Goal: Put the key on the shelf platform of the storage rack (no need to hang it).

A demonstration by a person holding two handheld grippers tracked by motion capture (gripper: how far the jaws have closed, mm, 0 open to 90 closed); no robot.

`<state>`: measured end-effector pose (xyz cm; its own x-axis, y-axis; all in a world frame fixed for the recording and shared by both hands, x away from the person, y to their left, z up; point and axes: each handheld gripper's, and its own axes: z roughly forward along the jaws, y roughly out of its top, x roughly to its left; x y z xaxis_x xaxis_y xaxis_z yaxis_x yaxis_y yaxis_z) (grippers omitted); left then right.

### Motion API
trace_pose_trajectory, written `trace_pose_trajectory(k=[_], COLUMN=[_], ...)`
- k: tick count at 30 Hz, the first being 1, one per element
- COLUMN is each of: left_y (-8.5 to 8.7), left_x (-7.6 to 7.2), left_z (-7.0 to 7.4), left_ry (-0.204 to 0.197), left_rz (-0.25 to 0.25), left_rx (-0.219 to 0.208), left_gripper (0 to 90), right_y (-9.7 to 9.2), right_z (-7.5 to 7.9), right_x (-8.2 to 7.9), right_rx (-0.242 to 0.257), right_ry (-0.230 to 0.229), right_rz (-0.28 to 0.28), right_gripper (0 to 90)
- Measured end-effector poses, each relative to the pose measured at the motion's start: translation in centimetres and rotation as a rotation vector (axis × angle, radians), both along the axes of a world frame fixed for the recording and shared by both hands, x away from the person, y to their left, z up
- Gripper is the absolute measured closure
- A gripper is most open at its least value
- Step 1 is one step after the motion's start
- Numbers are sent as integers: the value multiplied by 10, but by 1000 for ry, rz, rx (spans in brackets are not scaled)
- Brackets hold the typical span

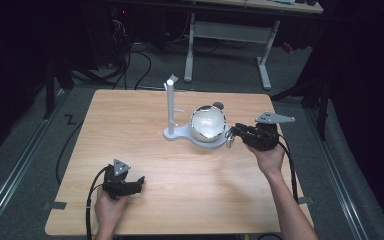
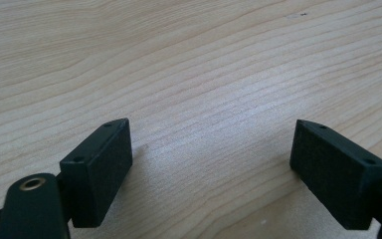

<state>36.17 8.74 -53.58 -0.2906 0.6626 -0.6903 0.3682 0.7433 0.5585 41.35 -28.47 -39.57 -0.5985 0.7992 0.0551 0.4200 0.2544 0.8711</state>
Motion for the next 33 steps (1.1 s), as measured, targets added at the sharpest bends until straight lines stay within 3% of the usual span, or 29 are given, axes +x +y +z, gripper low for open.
trace_pose_trajectory(k=[24,33], left_y=[0,0], left_x=[0,0], left_z=[0,0], left_ry=[-3,-3], left_rz=[-7,-6], left_rx=[3,2], left_gripper=[169,169], right_y=[25,34], right_z=[14,8], right_x=[43,59], right_rx=[-11,-10], right_ry=[-14,3], right_rz=[-19,-36], right_gripper=[741,740])
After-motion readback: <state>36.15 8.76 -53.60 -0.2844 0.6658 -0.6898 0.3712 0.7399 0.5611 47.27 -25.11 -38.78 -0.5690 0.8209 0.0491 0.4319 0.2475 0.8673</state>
